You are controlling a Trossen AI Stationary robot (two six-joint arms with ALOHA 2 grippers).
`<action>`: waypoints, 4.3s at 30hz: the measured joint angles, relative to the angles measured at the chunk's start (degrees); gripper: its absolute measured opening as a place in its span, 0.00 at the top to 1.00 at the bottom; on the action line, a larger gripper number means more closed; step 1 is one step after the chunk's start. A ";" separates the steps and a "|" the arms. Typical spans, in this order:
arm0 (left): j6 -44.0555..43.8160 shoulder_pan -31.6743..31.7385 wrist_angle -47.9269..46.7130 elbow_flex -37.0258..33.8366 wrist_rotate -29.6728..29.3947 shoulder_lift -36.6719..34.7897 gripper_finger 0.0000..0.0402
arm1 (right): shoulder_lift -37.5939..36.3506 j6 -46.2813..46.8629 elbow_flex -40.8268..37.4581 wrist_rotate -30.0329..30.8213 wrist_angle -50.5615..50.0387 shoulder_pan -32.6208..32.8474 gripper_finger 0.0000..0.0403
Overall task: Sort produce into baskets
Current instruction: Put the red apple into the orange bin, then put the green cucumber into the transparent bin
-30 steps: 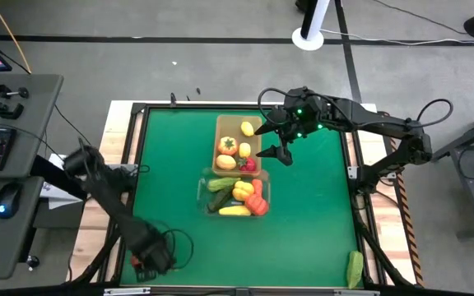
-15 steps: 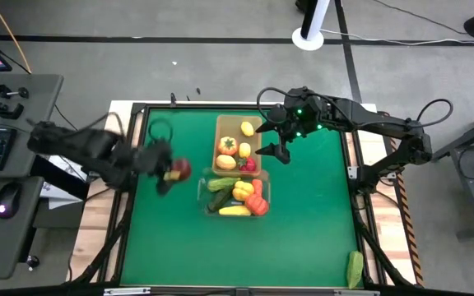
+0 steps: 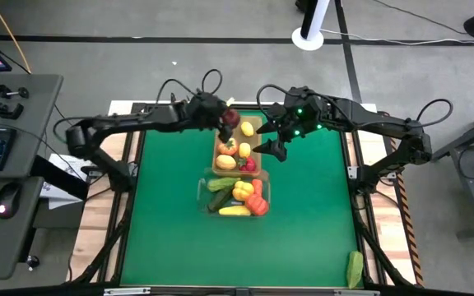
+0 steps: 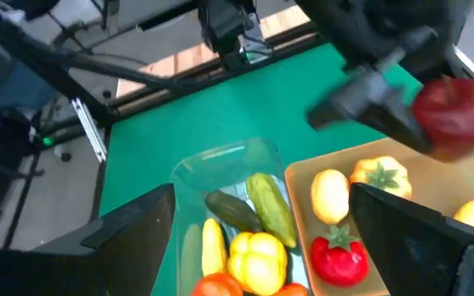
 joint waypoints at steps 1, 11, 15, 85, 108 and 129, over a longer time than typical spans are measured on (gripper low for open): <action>-0.29 0.64 1.61 0.00 0.00 1.35 0.32 | 0.00 0.90 0.00 0.28 0.63 0.00 0.12; -3.73 2.41 3.44 0.00 -0.16 7.84 0.32 | 0.00 4.41 0.00 4.21 3.03 0.02 0.12; -3.71 2.60 4.00 0.00 0.18 8.11 0.31 | 0.00 5.70 0.00 4.22 3.03 0.02 0.12; -9.15 -6.18 -9.46 0.02 5.94 -10.88 0.06 | -1.62 117.55 -52.37 -27.46 14.69 61.77 0.12; -8.19 -6.18 -11.65 0.02 5.76 -10.88 0.06 | 9.01 111.71 -47.30 -28.71 20.50 61.75 0.12; -8.82 -6.18 -11.62 0.01 5.67 -10.88 0.06 | 16.80 78.03 -35.92 -25.80 2.31 58.74 0.12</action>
